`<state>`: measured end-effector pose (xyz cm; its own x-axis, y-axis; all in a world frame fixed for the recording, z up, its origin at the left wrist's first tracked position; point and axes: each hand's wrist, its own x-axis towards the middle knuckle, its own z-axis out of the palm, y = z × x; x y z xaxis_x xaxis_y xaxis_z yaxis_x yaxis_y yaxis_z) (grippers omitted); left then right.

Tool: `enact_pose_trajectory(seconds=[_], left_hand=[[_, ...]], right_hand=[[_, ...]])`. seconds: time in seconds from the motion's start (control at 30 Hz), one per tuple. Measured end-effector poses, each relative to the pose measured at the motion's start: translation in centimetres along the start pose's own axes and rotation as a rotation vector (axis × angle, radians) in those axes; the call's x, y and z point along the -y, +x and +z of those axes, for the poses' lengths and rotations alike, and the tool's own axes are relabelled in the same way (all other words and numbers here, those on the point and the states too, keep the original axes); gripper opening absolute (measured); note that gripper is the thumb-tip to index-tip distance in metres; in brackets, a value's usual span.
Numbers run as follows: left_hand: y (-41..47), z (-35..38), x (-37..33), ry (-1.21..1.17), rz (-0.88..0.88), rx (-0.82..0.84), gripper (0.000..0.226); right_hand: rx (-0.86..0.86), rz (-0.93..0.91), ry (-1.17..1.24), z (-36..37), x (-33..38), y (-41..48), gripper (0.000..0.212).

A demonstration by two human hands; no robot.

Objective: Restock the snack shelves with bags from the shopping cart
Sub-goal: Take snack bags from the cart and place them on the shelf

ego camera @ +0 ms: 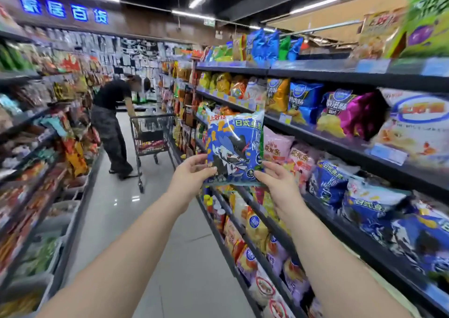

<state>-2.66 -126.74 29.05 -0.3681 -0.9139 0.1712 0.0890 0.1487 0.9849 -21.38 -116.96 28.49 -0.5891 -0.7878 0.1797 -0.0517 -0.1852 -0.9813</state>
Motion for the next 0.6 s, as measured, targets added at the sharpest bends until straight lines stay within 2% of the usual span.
enact_pose_trajectory(seconds=[0.13,0.3,0.43,0.53,0.6], left_hand=[[10.6,-0.8,-4.4,0.1,0.103,0.144,0.04],[22.0,1.1,-8.3,0.108,0.203,0.227,0.035],[29.8,5.2,-11.6,0.062,0.276,0.269,0.029],[34.5,9.1,-13.5,0.045,0.343,0.335,0.036],[37.1,11.7,-14.8,0.051,0.362,0.375,0.032]], right_hand=[[-0.097,-0.107,-0.004,3.3,4.1,7.8,0.032],[-0.197,-0.23,-0.097,4.7,8.7,15.6,0.031],[-0.267,-0.314,-0.157,3.3,12.2,22.4,0.031],[-0.338,-0.333,-0.184,1.0,14.5,27.0,0.029],[-0.369,-0.373,-0.236,-0.6,16.0,29.6,0.027]])
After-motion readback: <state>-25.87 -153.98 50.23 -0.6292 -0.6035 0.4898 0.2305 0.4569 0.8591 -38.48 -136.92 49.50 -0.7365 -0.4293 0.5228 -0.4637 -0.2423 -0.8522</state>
